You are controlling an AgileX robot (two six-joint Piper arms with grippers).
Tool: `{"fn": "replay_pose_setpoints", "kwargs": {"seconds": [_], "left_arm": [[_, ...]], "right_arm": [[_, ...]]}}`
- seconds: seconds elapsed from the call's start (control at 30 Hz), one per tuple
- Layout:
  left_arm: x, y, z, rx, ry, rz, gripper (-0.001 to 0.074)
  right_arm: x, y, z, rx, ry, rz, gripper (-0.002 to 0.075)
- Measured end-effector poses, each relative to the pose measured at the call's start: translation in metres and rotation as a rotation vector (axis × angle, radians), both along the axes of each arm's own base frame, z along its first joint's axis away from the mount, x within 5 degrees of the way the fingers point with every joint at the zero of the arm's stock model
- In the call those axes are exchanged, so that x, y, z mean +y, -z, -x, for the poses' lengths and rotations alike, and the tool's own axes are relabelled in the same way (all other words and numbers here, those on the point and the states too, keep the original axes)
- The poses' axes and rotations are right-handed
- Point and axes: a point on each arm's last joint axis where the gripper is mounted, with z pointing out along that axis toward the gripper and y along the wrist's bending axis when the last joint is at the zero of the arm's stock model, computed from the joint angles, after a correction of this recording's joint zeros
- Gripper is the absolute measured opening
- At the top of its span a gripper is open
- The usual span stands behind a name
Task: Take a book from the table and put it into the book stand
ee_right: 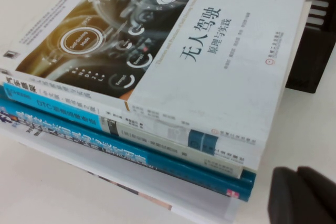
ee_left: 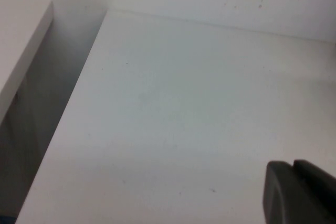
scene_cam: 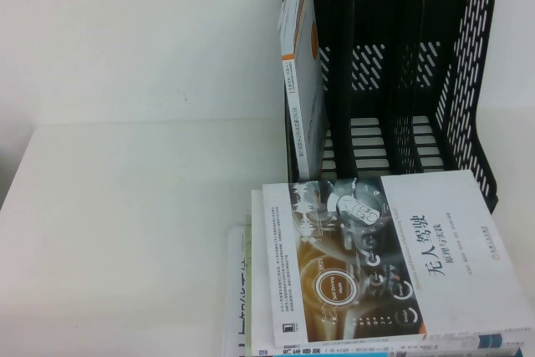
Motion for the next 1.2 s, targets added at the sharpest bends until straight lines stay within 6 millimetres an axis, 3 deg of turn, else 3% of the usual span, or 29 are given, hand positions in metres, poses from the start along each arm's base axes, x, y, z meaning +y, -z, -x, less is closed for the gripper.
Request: {"fn": "replay_pose_setpoints", "kwargs": {"seconds": [1.2], "left_arm": [[0.0007, 0.0003, 0.0002, 0.007, -0.016, 0.004, -0.0001]], "right_arm": [[0.0, 0.0, 0.0, 0.0, 0.0, 0.0, 0.0005]]}}
